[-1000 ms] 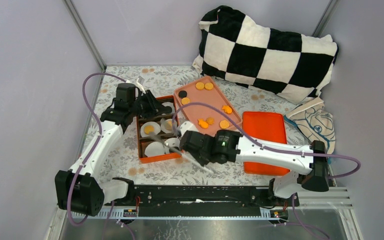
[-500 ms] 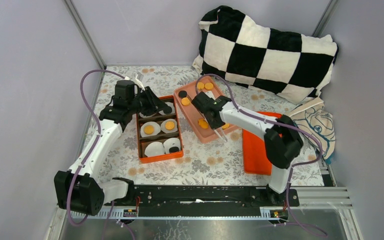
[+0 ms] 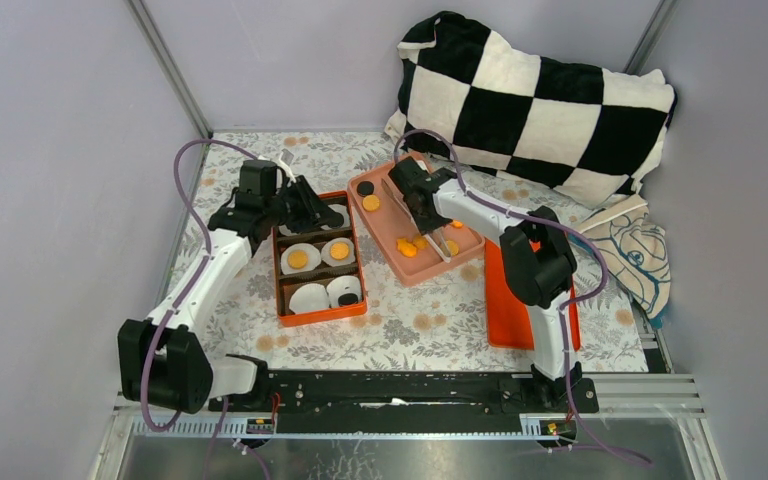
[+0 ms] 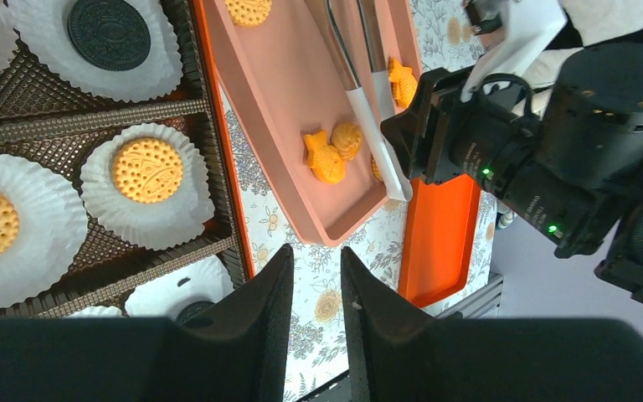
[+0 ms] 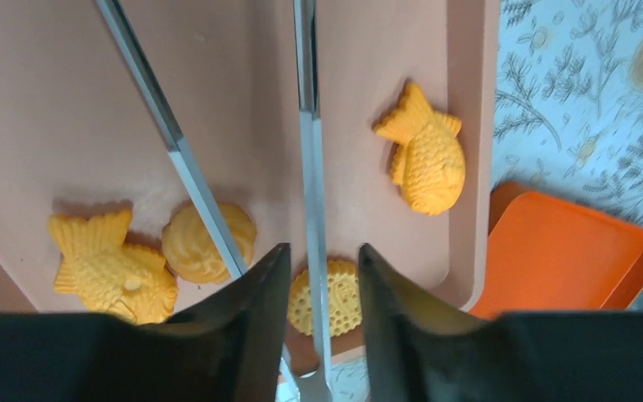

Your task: Pack the cookies

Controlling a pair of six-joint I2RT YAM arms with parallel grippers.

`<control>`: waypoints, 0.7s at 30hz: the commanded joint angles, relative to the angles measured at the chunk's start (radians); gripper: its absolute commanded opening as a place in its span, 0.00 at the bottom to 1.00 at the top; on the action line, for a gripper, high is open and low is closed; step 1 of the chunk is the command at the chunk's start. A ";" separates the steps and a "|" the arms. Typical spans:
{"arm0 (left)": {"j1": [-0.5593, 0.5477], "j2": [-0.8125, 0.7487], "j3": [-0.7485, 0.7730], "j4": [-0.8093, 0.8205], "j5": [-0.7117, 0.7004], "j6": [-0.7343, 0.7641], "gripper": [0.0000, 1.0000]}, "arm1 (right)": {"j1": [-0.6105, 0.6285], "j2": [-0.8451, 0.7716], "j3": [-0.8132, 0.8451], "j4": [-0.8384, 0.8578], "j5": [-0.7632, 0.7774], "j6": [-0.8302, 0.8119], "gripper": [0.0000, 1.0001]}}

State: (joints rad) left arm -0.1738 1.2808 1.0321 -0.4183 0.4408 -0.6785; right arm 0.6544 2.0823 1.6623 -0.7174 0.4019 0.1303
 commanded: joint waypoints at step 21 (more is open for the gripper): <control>0.005 0.058 0.020 0.057 0.015 0.013 0.31 | -0.016 0.055 0.139 0.074 -0.149 0.031 0.88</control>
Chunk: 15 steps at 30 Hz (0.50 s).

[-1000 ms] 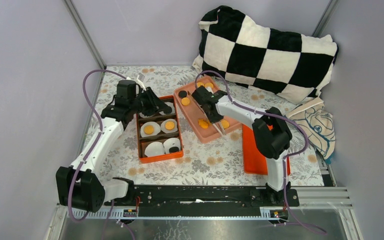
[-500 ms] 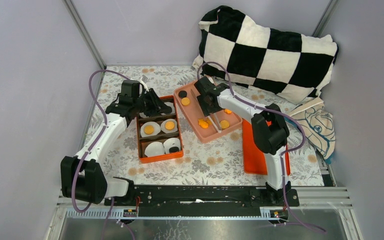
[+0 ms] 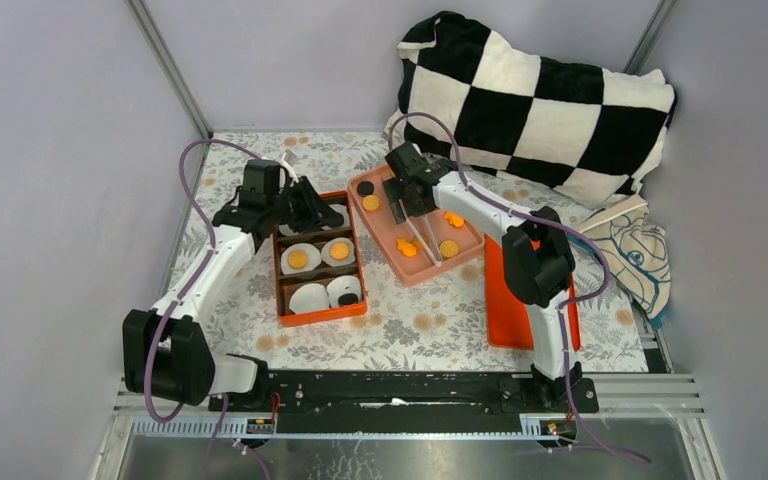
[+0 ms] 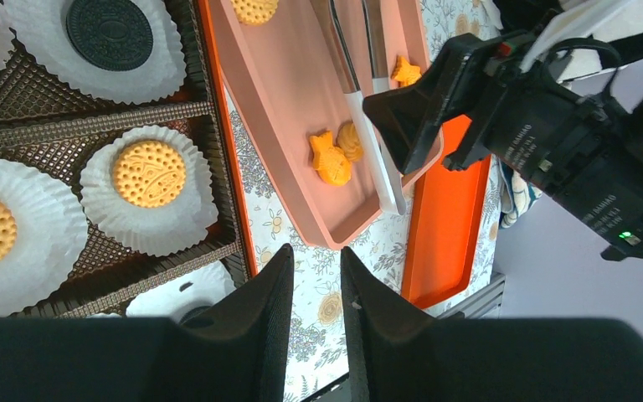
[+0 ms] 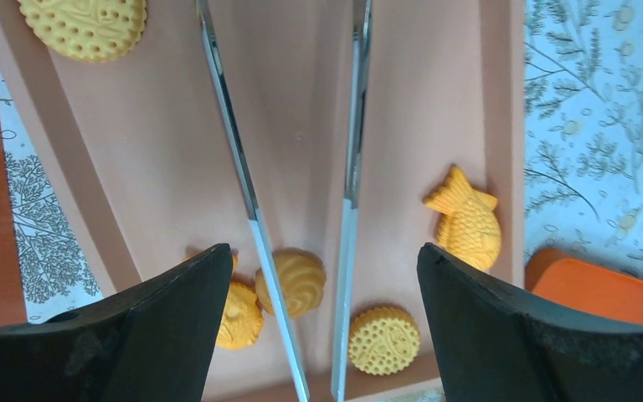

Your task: Pack the cookies

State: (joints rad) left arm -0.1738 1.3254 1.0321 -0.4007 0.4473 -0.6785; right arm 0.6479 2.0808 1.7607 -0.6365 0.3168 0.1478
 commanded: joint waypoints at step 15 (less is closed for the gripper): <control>0.005 0.013 0.008 0.048 0.010 0.010 0.31 | -0.043 0.139 -0.016 -0.004 -0.179 0.055 0.52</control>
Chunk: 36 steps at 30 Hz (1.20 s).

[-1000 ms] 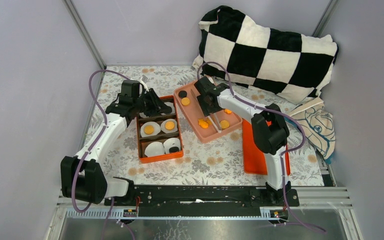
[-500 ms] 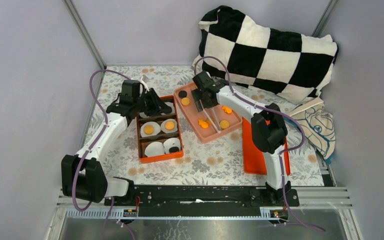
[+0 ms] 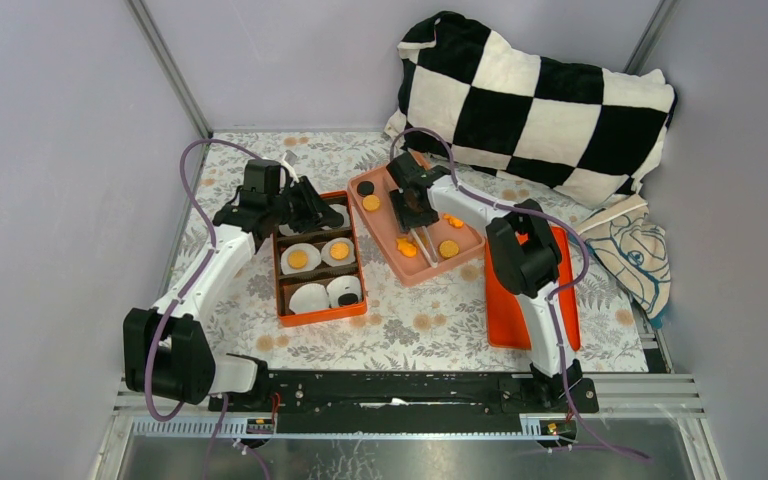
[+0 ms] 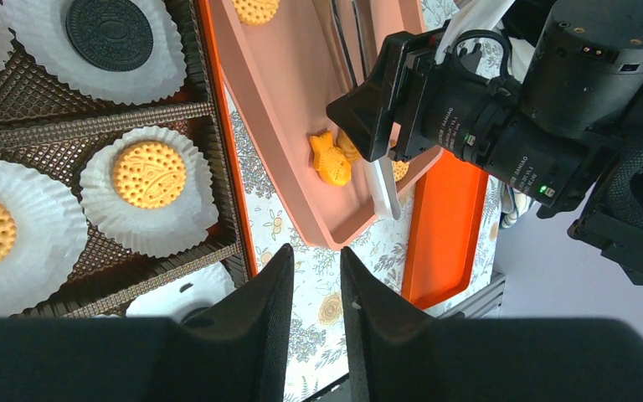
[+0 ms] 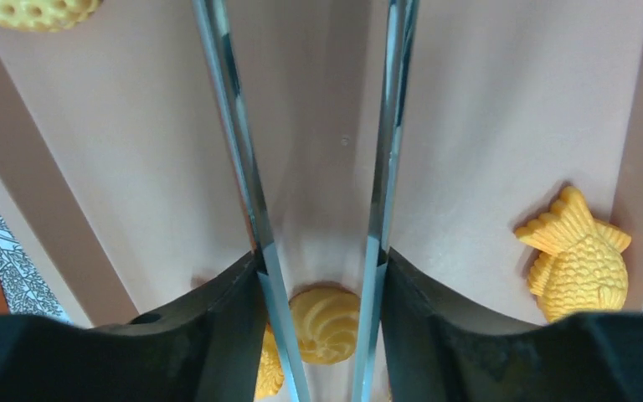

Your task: Pack the cookies

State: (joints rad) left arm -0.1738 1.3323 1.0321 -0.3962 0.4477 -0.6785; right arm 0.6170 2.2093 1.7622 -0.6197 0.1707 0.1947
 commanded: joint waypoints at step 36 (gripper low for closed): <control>0.013 0.008 0.017 0.088 0.114 -0.019 0.31 | 0.047 -0.257 -0.017 -0.164 -0.200 -0.021 0.50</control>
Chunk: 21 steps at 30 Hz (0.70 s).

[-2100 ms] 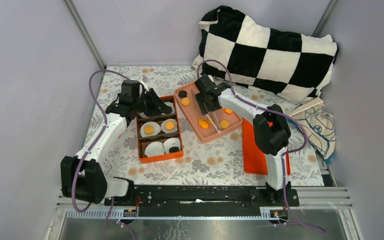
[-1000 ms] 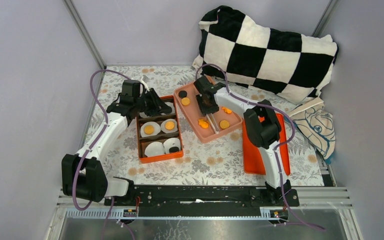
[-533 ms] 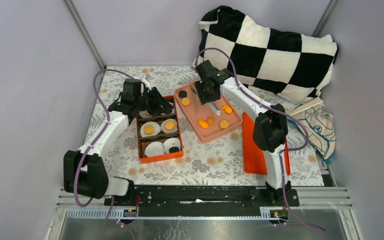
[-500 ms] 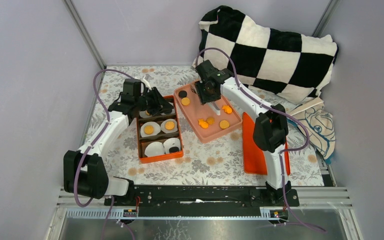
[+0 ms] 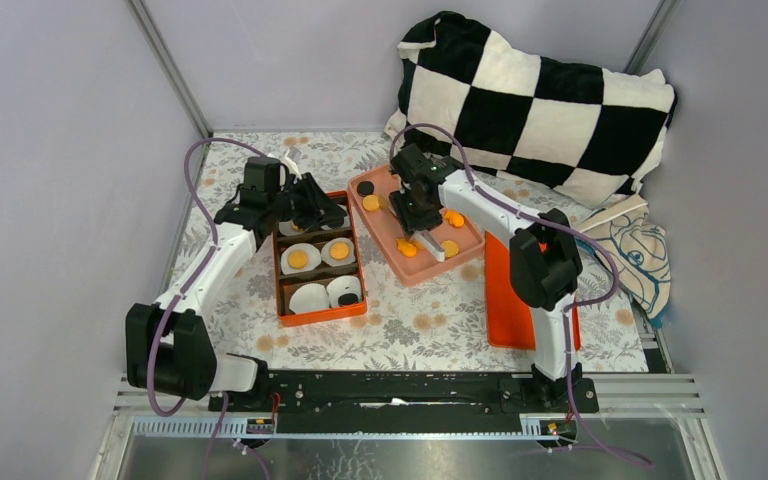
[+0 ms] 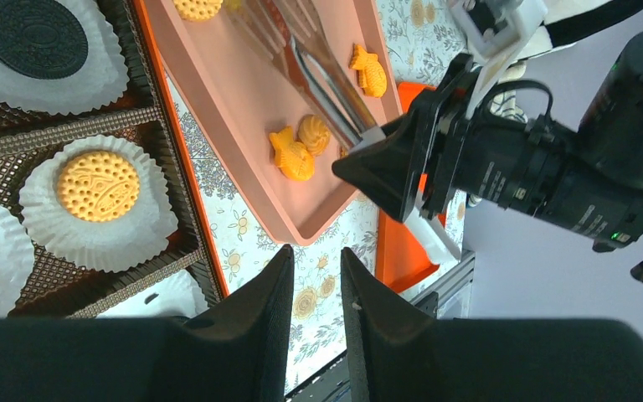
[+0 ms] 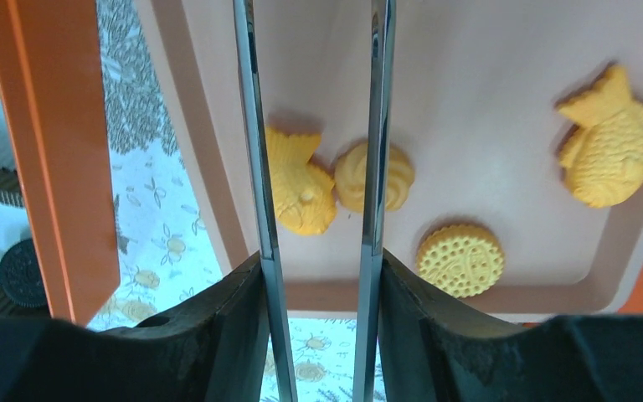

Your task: Pack the cookies

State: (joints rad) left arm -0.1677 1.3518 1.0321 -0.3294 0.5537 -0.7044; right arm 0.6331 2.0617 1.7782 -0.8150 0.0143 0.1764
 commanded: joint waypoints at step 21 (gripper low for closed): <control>0.008 -0.004 0.007 0.029 0.017 0.003 0.31 | 0.080 0.096 0.187 -0.015 0.015 -0.054 0.57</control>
State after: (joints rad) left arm -0.1677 1.3518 1.0321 -0.3290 0.5549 -0.7048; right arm 0.7109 2.1101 1.8797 -0.8131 0.0254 0.1459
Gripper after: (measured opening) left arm 0.314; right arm 0.569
